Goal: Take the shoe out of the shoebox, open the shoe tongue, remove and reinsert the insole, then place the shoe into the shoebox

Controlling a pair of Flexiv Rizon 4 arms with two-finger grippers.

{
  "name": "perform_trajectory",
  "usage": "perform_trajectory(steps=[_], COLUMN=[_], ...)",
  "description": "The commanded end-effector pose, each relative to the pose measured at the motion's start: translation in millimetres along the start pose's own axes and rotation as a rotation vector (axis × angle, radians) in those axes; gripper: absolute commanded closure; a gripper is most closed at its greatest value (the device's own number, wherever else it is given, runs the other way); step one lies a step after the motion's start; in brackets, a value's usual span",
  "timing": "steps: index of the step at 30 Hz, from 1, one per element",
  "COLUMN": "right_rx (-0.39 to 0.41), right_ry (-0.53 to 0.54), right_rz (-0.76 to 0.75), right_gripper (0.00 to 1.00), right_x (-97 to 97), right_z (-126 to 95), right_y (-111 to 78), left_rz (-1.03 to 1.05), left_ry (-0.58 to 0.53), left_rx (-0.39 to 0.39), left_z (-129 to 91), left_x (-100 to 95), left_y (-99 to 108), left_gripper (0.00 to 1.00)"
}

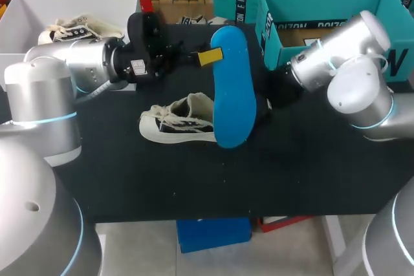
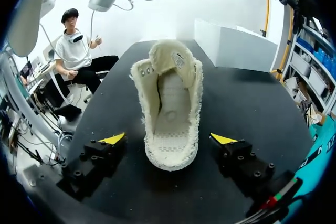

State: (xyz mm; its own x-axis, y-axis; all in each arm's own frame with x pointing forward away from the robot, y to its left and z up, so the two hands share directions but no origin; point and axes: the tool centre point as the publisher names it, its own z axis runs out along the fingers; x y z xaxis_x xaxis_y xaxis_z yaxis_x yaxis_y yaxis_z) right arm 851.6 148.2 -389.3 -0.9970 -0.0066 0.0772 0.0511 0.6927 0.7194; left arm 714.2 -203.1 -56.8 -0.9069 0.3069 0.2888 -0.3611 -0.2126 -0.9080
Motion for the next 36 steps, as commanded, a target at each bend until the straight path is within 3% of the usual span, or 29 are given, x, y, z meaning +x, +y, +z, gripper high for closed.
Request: perform_trajectory(steps=[1,7,14,17,22,23,31,36], right_rx=[0.271,0.432,0.545,0.671,0.729,0.791,0.863,0.865], right_ry=[0.023,0.033,0.026,0.040,0.057,0.069,0.062,0.048], right_rz=[0.007,-0.002,0.011,0.000,-0.021,-0.035,-0.069,-0.060], right_gripper=[0.00,0.00,0.00,0.00,0.00,0.00,0.00,0.00], right_x=[-3.0,-4.3,-4.2,-4.1,-4.6,-5.5,-7.7,-7.9], right_z=[-12,-18,-21,-21,-15,-15,-9,-8], right_y=[9.7,19.0,29.3,35.5,43.1,42.5,47.8,47.9], left_rz=[0.002,0.002,0.002,0.002,0.002,0.002,0.002,0.002], left_ry=[-0.004,-0.004,-0.004,-0.004,-0.004,-0.004,-0.004,-0.004], left_rx=[0.001,0.001,0.001,0.001,0.001,0.001,0.001,0.001], left_z=[1,1,1,1,1,1,1,1], left_x=[0.3,0.3,0.3,0.3,0.3,0.3,0.3,0.3], left_y=[1,1,1,1,1,1,1,1], left_gripper=[1.00,1.00,1.00,1.00,1.00,1.00,1.00,1.00])
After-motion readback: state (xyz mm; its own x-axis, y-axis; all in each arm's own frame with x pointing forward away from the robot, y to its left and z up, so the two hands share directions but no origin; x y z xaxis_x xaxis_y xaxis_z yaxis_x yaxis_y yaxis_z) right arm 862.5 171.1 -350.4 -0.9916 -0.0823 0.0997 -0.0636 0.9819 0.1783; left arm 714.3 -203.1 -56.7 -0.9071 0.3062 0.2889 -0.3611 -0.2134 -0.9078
